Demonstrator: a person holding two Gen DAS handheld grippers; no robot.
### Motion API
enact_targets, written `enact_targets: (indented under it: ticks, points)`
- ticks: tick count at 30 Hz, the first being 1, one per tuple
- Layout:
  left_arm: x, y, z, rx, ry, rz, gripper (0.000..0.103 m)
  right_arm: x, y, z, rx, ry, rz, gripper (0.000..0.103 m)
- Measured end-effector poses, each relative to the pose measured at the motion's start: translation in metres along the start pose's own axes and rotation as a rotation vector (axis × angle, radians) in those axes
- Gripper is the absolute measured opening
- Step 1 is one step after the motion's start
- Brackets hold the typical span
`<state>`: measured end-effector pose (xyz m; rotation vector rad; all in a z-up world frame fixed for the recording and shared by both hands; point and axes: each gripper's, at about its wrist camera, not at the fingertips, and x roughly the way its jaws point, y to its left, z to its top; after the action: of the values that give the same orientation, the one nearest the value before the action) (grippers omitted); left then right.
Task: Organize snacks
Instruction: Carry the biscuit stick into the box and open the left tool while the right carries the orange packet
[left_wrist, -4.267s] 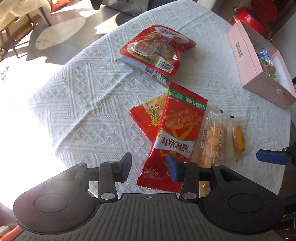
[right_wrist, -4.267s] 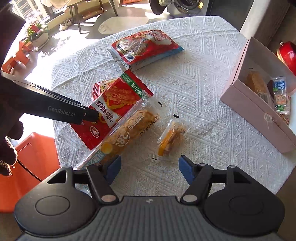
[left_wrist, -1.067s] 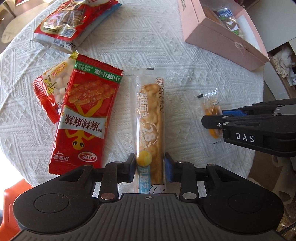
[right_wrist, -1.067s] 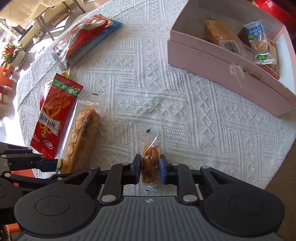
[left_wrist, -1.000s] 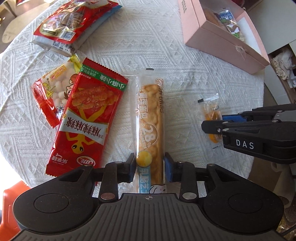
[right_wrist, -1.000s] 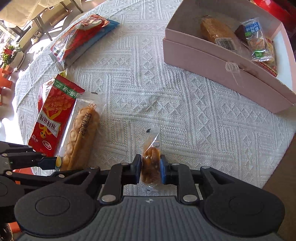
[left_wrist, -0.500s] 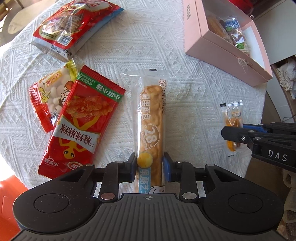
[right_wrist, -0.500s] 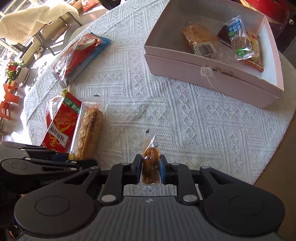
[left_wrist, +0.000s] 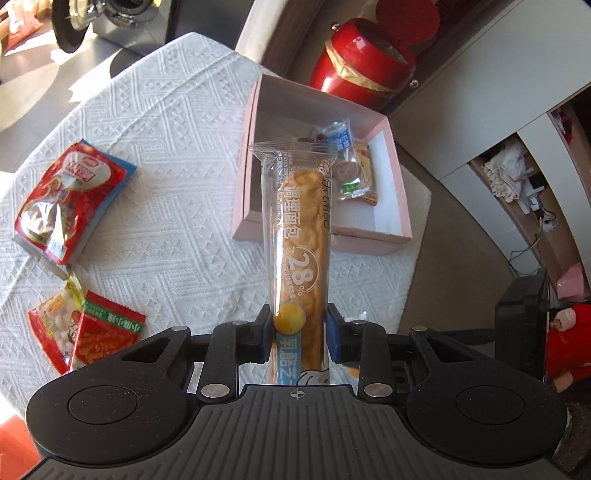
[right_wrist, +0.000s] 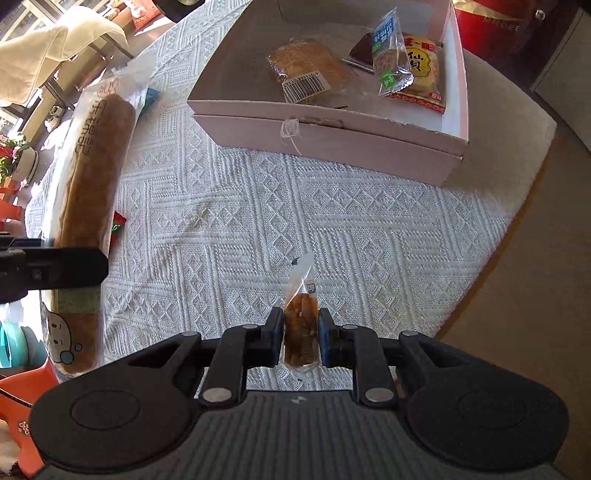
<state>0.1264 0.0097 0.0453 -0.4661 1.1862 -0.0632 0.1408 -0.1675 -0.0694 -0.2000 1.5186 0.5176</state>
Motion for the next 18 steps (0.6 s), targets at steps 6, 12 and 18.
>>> enact_targets:
  ticks: [6,12,18]
  points:
    - [0.024,-0.024,0.079,0.052,-0.134,-0.065,0.034,-0.006,-0.004,0.002,-0.027,-0.004,0.006,0.019]
    - [0.03,-0.015,0.081,0.06,-0.179,0.014,0.034,-0.013,-0.003,0.009,-0.049,-0.024,-0.01,0.019]
    - [0.029,0.048,0.03,-0.081,-0.097,0.122,0.034,-0.033,0.004,0.032,-0.059,-0.099,-0.004,0.019]
